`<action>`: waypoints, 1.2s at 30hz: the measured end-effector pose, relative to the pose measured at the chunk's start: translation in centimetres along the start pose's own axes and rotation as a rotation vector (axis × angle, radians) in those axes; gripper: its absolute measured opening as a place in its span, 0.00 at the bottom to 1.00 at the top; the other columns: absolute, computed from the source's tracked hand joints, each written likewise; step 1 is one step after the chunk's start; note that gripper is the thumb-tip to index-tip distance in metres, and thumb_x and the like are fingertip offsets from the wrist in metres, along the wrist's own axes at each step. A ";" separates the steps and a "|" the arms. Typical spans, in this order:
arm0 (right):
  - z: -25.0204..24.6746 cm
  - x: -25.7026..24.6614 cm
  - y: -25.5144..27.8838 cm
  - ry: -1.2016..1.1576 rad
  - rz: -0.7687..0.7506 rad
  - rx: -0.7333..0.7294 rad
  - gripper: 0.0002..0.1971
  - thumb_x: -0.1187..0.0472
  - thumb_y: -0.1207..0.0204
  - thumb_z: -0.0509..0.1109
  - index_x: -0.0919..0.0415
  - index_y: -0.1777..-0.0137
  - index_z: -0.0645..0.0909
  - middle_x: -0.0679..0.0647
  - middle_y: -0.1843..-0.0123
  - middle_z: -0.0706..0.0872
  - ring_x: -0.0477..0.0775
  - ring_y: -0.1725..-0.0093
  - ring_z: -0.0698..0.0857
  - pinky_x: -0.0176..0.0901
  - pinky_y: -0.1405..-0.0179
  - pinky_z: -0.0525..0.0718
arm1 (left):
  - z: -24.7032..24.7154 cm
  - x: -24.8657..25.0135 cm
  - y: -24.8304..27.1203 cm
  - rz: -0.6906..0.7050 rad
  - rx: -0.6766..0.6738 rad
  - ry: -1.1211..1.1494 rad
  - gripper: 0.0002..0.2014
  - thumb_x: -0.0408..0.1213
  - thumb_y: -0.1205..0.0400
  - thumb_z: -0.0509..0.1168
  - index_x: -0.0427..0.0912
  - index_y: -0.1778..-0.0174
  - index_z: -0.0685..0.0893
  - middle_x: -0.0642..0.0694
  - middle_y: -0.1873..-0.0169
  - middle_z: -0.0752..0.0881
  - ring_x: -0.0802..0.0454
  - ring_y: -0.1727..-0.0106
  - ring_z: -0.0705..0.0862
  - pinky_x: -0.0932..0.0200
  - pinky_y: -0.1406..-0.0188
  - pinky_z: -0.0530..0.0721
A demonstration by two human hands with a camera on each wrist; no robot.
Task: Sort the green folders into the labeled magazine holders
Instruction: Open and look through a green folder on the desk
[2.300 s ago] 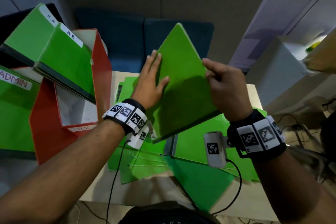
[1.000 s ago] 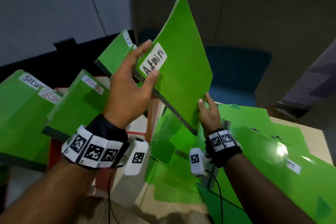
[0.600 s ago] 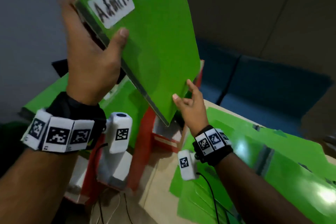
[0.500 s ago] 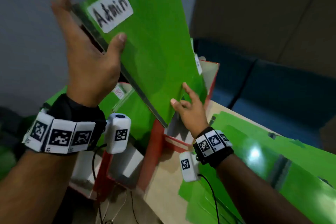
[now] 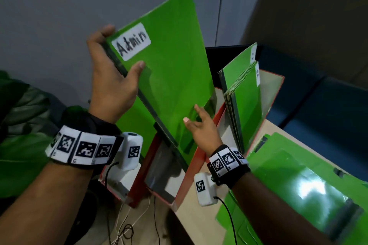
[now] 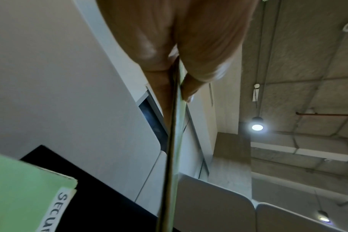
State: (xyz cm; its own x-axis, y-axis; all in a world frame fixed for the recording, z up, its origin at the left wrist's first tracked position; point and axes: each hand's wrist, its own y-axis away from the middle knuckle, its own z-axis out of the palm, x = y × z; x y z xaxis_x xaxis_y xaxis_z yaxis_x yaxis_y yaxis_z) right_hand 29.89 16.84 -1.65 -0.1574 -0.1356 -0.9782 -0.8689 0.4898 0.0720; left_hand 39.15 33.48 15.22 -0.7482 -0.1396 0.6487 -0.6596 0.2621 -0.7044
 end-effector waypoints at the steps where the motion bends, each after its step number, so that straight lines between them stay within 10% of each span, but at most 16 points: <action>1: 0.3 0.0 0.0 0.045 0.015 -0.010 0.36 0.49 0.22 0.69 0.46 0.17 0.57 0.47 0.14 0.53 0.54 0.29 0.78 0.42 0.36 0.78 | 0.1 -0.5 0.2 -0.021 -0.008 0.006 0.32 0.24 0.24 0.72 0.40 0.31 0.60 0.53 0.37 0.68 0.68 0.36 0.75 0.67 0.30 0.74; 5: 1.6 0.4 -0.4 0.176 0.100 -0.080 0.40 0.40 0.23 0.67 0.50 0.16 0.54 0.53 0.15 0.56 0.59 0.20 0.66 0.62 0.23 0.68 | 1.3 -2.5 1.3 -0.112 -0.073 0.026 0.31 0.23 0.24 0.72 0.43 0.33 0.61 0.60 0.41 0.71 0.73 0.39 0.78 0.74 0.37 0.75; 12: 3.7 -0.7 -1.0 0.243 0.097 -0.034 0.38 0.40 0.18 0.60 0.57 0.15 0.51 0.58 0.15 0.58 0.57 0.17 0.58 0.55 0.19 0.60 | 5.7 -5.8 5.0 -0.347 -0.223 0.018 0.27 0.23 0.23 0.71 0.44 0.40 0.61 0.47 0.39 0.74 0.53 0.35 0.80 0.79 0.44 0.79; 20: 6.1 -0.2 -3.0 0.222 0.245 0.085 0.39 0.40 0.16 0.53 0.66 0.16 0.47 0.63 0.14 0.49 0.59 0.15 0.49 0.50 0.19 0.52 | 6.9 -8.1 7.1 -0.362 -0.461 -0.206 0.15 0.33 0.16 0.65 0.36 0.38 0.69 0.43 0.47 0.83 0.53 0.56 0.81 0.75 0.66 0.75; 25: 6.6 1.3 -3.0 0.207 0.321 0.083 0.40 0.41 0.16 0.54 0.66 0.16 0.44 0.64 0.14 0.45 0.60 0.15 0.46 0.50 0.19 0.51 | 6.4 -8.3 7.7 -0.378 -0.539 -0.350 0.16 0.35 0.16 0.64 0.38 0.33 0.74 0.40 0.35 0.82 0.49 0.43 0.82 0.71 0.47 0.72; 29: 6.9 1.8 -2.9 0.191 0.389 0.092 0.39 0.43 0.15 0.55 0.67 0.16 0.43 0.64 0.14 0.44 0.63 0.16 0.49 0.52 0.20 0.54 | 6.5 -8.4 8.2 -0.431 -0.620 -0.405 0.19 0.34 0.16 0.65 0.41 0.29 0.75 0.42 0.21 0.69 0.36 0.27 0.75 0.47 0.23 0.67; 32: 6.8 1.8 -2.9 0.163 0.390 0.107 0.38 0.47 0.15 0.57 0.66 0.16 0.42 0.63 0.14 0.44 0.63 0.16 0.50 0.52 0.20 0.56 | 6.7 -8.9 8.3 -0.405 -0.596 -0.457 0.19 0.35 0.16 0.65 0.42 0.29 0.78 0.47 0.18 0.64 0.49 0.19 0.64 0.62 0.25 0.51; 36: 6.6 1.8 -2.9 0.169 0.389 0.071 0.37 0.50 0.15 0.58 0.59 0.15 0.40 0.62 0.14 0.43 0.64 0.16 0.51 0.54 0.21 0.56 | 6.8 -9.1 8.1 -0.422 -0.609 -0.516 0.15 0.37 0.17 0.67 0.39 0.35 0.83 0.49 0.20 0.67 0.49 0.24 0.72 0.59 0.27 0.63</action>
State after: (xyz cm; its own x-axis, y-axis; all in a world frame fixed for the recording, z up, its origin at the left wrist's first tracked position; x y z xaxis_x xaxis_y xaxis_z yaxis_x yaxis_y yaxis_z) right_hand 35.25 20.83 -4.86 -0.5467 -0.0656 -0.8348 -0.6959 0.5900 0.4094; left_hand 40.13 30.42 1.65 -0.4885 -0.7113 0.5054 -0.8442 0.5318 -0.0674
